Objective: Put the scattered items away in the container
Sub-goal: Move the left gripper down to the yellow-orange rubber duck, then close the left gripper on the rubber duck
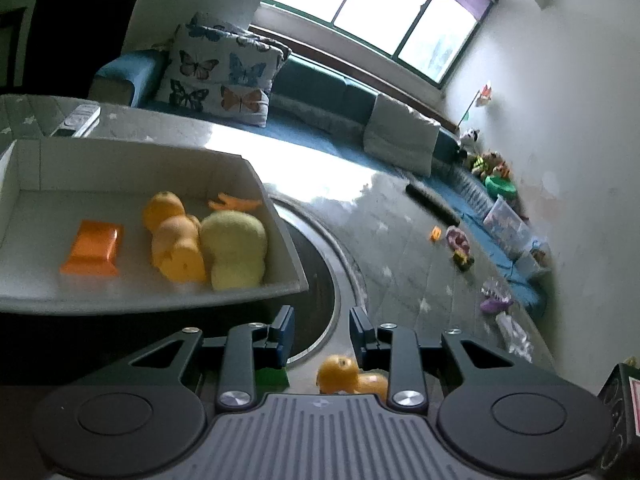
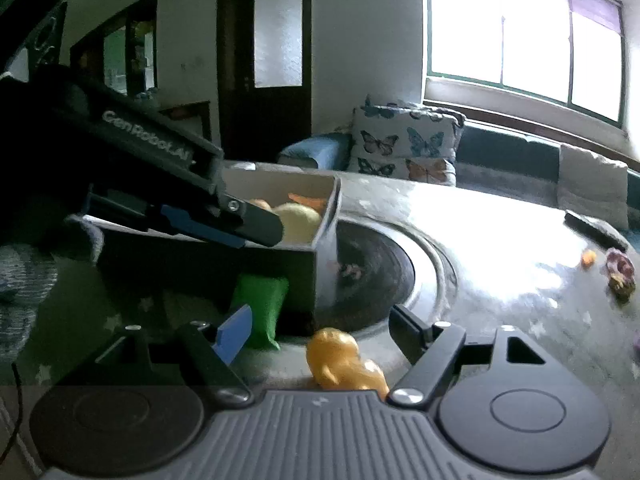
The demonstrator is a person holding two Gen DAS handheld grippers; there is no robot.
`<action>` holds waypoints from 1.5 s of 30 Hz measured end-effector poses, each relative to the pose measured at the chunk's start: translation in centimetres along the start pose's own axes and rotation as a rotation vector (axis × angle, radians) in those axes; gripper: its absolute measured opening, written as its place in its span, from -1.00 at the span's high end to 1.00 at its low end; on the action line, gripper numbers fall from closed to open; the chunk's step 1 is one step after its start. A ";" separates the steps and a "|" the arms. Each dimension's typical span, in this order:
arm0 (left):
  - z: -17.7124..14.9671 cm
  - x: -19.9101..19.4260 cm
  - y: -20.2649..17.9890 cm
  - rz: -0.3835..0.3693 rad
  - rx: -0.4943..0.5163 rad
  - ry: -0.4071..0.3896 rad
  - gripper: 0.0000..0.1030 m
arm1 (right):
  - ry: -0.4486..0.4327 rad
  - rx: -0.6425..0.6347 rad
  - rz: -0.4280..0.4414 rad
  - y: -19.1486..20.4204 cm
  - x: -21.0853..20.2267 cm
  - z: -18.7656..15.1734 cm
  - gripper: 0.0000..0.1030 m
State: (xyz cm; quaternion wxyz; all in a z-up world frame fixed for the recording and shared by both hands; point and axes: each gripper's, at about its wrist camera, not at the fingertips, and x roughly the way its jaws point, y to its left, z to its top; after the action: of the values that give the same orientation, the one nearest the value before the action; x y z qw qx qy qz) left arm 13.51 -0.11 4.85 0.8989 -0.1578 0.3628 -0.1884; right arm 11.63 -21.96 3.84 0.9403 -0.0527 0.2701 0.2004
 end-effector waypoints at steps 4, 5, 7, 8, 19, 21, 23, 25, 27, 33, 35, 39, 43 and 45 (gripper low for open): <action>-1.1 0.3 -0.4 -0.004 0.002 0.029 0.36 | 0.026 0.015 -0.012 -0.6 -0.4 -1.2 -0.50; -1.4 0.5 -0.5 -0.006 0.002 0.037 0.36 | 0.032 0.018 -0.016 -0.7 -0.6 -1.5 -0.50; -1.9 0.8 -0.6 -0.009 0.000 0.055 0.36 | 0.040 0.026 -0.022 -1.0 -0.7 -1.8 -0.51; -2.1 1.1 -0.7 -0.010 -0.002 0.065 0.36 | 0.043 0.031 -0.025 -1.1 -0.8 -2.0 -0.51; -3.5 3.5 -0.9 -0.006 -0.057 0.147 0.36 | 0.082 0.067 -0.024 -2.4 0.3 -3.5 -0.51; -3.5 3.7 -0.9 -0.006 -0.079 0.151 0.36 | 0.086 0.070 -0.019 -2.5 0.7 -3.6 -0.51; -3.5 4.1 -0.7 -0.006 -0.112 0.155 0.36 | 0.085 0.071 -0.014 -2.6 0.9 -3.6 -0.51; -3.5 4.4 -0.6 -0.006 -0.144 0.157 0.36 | 0.086 0.072 -0.008 -2.6 1.2 -3.5 -0.49; -3.4 4.7 -0.5 -0.006 -0.174 0.154 0.36 | 0.088 0.071 -0.004 -2.6 1.4 -3.5 -0.41; -3.1 5.2 0.0 -0.030 -0.265 0.133 0.35 | 0.090 0.068 0.006 -2.6 1.6 -3.3 -0.24; -3.0 5.5 0.0 -0.028 -0.279 0.135 0.34 | 0.093 0.072 0.007 -2.6 1.7 -3.3 -0.17; -3.1 6.0 0.0 -0.002 -0.299 0.133 0.34 | 0.097 0.084 0.022 -2.8 1.6 -3.3 0.07; -3.3 6.6 0.1 0.011 -0.303 0.154 0.33 | 0.096 0.091 0.031 -2.7 1.4 -3.4 0.28; -3.3 6.8 0.2 0.012 -0.309 0.153 0.30 | 0.096 0.097 0.039 -2.7 1.2 -3.5 0.32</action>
State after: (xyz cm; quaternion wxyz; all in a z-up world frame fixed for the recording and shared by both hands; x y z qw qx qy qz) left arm 15.78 -3.51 -1.56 0.8348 -0.2771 0.4556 -0.1367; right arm 11.99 -24.77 0.16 0.9236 -0.0114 0.3252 0.2028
